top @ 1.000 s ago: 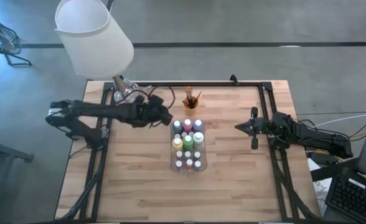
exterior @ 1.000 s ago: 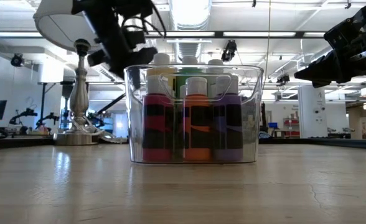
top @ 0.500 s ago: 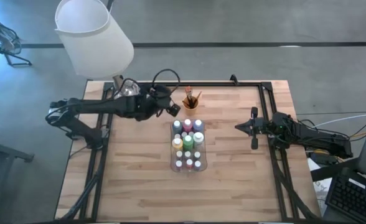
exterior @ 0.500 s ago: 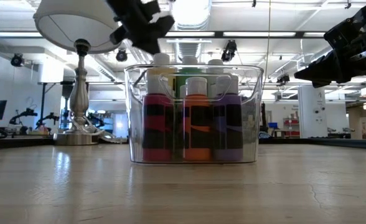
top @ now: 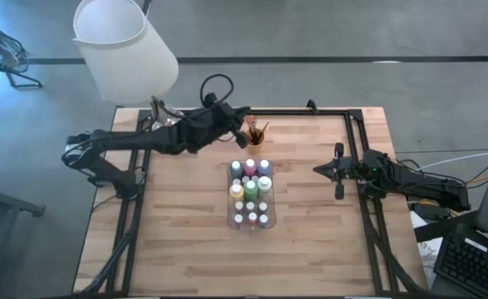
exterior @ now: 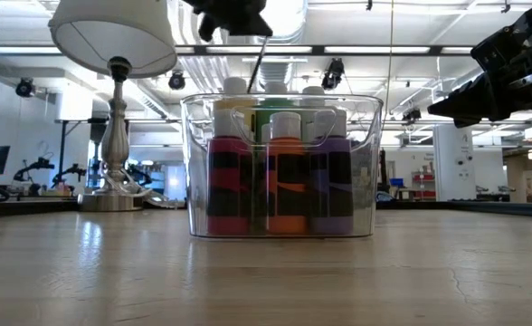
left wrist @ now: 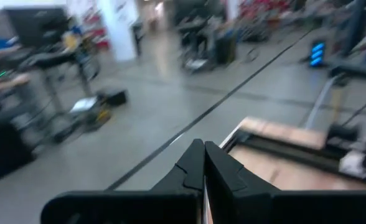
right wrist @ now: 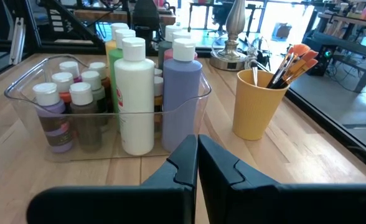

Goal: Pick & Place Paint Supplies
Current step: Put the gray paintbrush into the yellow cup

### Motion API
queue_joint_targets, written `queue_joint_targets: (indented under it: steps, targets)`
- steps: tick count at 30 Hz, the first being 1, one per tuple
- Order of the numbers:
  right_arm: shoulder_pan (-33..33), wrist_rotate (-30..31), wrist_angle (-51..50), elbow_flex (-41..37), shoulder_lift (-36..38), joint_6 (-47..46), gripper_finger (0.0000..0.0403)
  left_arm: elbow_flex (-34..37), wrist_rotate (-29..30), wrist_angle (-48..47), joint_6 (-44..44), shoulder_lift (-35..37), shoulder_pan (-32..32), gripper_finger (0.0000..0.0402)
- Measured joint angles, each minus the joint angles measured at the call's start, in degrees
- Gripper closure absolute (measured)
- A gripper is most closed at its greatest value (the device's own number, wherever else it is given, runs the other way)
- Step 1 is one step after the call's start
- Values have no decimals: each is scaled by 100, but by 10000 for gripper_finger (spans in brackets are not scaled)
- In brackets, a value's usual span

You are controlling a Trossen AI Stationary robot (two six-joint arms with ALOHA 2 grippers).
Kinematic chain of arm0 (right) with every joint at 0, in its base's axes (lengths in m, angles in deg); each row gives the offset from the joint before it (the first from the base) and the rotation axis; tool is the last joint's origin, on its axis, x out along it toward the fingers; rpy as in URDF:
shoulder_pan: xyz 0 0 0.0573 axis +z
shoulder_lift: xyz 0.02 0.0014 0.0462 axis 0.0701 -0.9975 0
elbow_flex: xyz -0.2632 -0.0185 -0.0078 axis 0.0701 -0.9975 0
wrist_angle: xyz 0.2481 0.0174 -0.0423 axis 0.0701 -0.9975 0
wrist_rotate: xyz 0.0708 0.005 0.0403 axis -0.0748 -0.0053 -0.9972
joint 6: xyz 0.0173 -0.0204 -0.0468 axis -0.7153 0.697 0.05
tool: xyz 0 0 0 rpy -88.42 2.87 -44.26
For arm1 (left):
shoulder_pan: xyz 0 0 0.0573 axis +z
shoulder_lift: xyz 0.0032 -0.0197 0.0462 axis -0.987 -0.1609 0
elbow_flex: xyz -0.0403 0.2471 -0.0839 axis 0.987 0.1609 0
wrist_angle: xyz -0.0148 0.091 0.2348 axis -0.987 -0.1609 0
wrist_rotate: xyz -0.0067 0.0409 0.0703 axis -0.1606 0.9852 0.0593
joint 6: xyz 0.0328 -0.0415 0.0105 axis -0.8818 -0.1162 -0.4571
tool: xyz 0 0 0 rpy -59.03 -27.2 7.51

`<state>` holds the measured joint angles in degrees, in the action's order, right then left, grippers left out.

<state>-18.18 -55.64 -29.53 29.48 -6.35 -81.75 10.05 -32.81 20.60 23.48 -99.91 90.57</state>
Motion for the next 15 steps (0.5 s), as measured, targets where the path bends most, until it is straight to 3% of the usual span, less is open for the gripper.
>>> queue_joint_targets:
  steps: [6, 15]
  targets:
    - [0, 0, -1, 0, 0, 0, 394, 2, -836, 977, -406, -210, 155, 399]
    - [-1, 0, -1, 0, 0, 0, 394, 2, -1307, 1697, -717, -682, 447, 398]
